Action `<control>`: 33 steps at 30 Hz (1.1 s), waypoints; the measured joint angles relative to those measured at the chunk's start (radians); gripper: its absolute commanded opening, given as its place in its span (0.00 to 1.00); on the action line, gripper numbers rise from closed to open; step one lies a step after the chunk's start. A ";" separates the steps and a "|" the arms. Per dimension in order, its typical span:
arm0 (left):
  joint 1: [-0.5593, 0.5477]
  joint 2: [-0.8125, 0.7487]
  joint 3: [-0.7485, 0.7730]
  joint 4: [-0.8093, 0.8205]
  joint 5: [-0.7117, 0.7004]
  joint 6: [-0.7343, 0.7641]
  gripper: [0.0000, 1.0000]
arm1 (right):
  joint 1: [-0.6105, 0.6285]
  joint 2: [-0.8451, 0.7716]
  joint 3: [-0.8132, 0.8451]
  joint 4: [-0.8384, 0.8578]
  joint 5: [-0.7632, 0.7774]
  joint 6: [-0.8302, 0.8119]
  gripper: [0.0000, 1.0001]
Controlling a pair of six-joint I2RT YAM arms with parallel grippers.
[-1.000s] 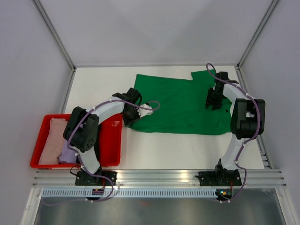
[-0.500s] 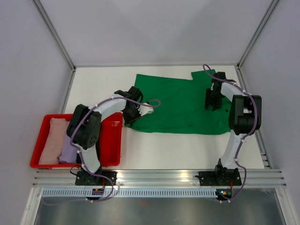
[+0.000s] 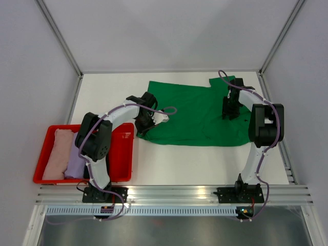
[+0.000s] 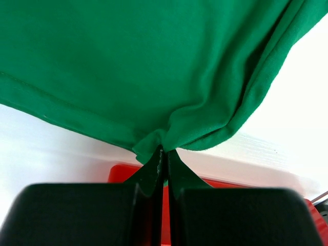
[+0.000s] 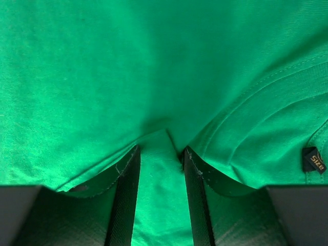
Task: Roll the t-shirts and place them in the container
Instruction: Fold the tshirt
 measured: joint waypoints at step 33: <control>0.001 0.027 0.045 -0.007 -0.005 0.011 0.02 | 0.059 -0.057 -0.009 -0.047 0.115 0.080 0.30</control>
